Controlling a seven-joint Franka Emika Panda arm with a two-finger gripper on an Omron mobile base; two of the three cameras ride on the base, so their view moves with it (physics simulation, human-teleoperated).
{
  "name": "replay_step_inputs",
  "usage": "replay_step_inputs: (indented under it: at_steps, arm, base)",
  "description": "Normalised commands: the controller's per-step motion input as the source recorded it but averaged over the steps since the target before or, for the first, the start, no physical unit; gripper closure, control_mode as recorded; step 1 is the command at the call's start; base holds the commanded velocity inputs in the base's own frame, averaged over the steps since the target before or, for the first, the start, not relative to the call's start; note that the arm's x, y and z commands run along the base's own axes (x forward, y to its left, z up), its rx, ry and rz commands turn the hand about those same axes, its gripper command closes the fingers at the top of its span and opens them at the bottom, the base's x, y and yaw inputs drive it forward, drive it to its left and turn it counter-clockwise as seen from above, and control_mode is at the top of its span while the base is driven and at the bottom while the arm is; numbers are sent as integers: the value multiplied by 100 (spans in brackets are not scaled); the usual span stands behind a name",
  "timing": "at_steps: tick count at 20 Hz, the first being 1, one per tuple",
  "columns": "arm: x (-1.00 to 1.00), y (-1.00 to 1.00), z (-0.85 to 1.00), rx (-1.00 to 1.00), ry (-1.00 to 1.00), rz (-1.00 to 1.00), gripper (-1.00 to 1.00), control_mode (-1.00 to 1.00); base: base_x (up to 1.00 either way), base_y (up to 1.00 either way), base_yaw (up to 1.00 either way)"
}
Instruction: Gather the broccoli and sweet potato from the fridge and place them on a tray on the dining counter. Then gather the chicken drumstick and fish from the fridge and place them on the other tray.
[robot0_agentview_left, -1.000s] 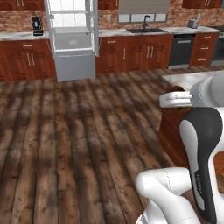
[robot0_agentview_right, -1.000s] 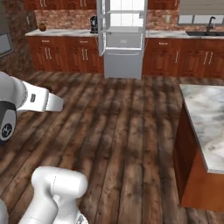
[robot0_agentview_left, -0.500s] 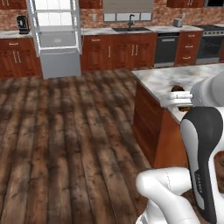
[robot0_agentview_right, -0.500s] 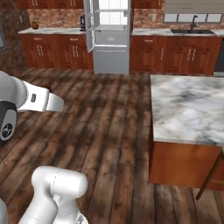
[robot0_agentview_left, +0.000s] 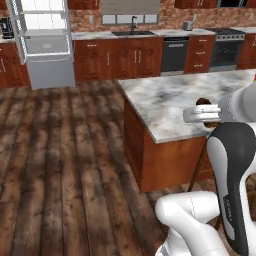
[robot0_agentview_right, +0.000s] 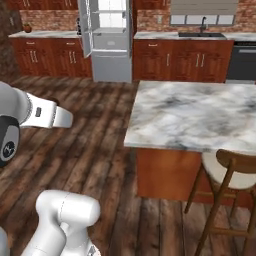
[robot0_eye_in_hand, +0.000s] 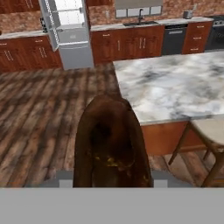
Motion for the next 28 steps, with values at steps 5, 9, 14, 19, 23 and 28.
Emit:
replay_step_inputs:
  at_steps: [5, 9, 14, 19, 23, 28]
  arm:
    - [0, 0, 0, 0, 0, 0, 100, 100]
    - [0, 0, 0, 0, 0, 0, 100, 100]
    - [0, 0, 0, 0, 0, 0, 100, 100]
    - [0, 0, 0, 0, 0, 0, 100, 100]
    - [0, 0, 0, 0, 0, 0, 100, 100]
    - [0, 0, 0, 0, 0, 0, 100, 100]
  base:
    - [0, -91, -1]
    - [0, -93, -1]
    - [0, -95, -1]
    - [2, -92, 0]
    - [3, -96, 0]
    - [1, -93, 0]
